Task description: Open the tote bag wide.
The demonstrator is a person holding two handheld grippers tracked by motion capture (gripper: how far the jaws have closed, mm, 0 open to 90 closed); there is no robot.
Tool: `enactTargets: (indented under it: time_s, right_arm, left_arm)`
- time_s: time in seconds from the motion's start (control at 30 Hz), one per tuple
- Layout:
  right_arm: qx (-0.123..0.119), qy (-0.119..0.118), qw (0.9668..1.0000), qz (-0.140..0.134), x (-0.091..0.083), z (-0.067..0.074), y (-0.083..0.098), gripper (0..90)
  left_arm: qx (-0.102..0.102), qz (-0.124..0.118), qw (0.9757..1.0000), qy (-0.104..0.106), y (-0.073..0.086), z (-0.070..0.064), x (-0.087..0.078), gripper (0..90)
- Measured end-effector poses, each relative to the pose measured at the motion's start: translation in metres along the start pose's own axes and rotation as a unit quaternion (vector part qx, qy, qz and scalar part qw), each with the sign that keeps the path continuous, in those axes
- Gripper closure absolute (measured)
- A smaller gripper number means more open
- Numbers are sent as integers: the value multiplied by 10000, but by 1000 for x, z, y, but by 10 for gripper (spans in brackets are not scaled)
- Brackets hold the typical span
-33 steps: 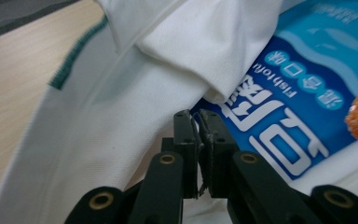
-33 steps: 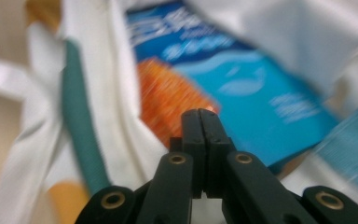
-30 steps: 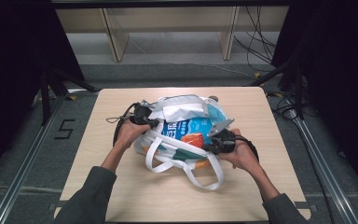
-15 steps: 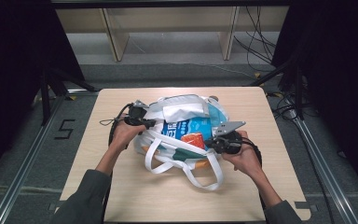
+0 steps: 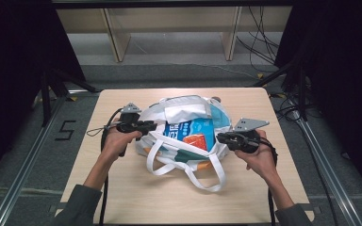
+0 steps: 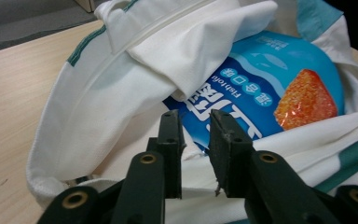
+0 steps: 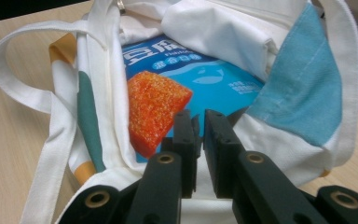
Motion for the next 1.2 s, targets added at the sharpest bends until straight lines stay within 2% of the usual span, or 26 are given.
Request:
enactTargets:
  time_s: [0.07,0.1,0.33,0.37,0.43,0.53,0.6,0.67,0.77,0.8,0.93,0.97,1.03,1.07,1.17,1.2]
  right_arm:
    - [-46,-5,10000,1,-1,-2,0,813]
    - [61,2,10000,18,-2,-1,1,796]
    - [134,47,9999,-24,-5,-4,3,762]
    - [39,57,9999,-76,-5,-5,2,753]
    - [69,56,9999,-92,-6,-6,3,745]
    - [270,66,9996,-37,-8,-4,5,731]
    - [210,70,9997,-53,-9,-6,5,719]
    - [192,98,9997,-133,-9,-5,4,712]
    - [132,60,9998,-102,-9,-5,5,685]
    - [296,76,9995,-70,-9,-3,7,679]
    - [281,85,9995,-74,-9,-4,7,655]
    - [196,43,9998,-54,-9,-5,7,650]
    - [214,114,9997,-93,-10,-5,7,637]
    - [333,118,9993,-88,-11,-4,8,634]
    - [289,130,9995,-70,-11,-6,9,594]
    - [362,151,9992,-56,-11,-5,10,582]
  left_arm:
    - [-33,-60,10000,68,0,-3,-4,706]
    - [-47,-95,9999,74,0,-5,-6,693]
    - [-62,-220,9996,156,0,-12,-11,645]
    - [-32,-219,9996,152,1,-13,-12,636]
    - [-15,-186,9996,197,2,-16,-12,627]
    - [47,-206,9996,173,1,-17,-13,606]
    - [5,-216,9996,191,1,-19,-14,590]
    - [70,-189,9996,182,2,-20,-15,576]
    - [53,-203,9996,186,3,-22,-17,545]
    - [74,-226,9995,191,3,-22,-18,537]
    - [92,-257,9995,185,2,-25,-21,503]
    - [103,-256,9994,218,2,-26,-22,496]
    - [148,-274,9994,166,1,-27,-23,481]
    - [99,-261,9994,226,2,-28,-24,473]
    - [84,-203,9995,208,3,-31,-25,404]
    - [91,-219,9995,192,3,-31,-26,393]
Point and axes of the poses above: each handheld gripper's, and its own axes: x roughly forward along the jaws, y roughly out of its underside, z roughly to its left, the point moved 8 cm from there along x, roughly forward along the jaws, and after that the axes turned 13 degrees about x, right-handed, at the moved point
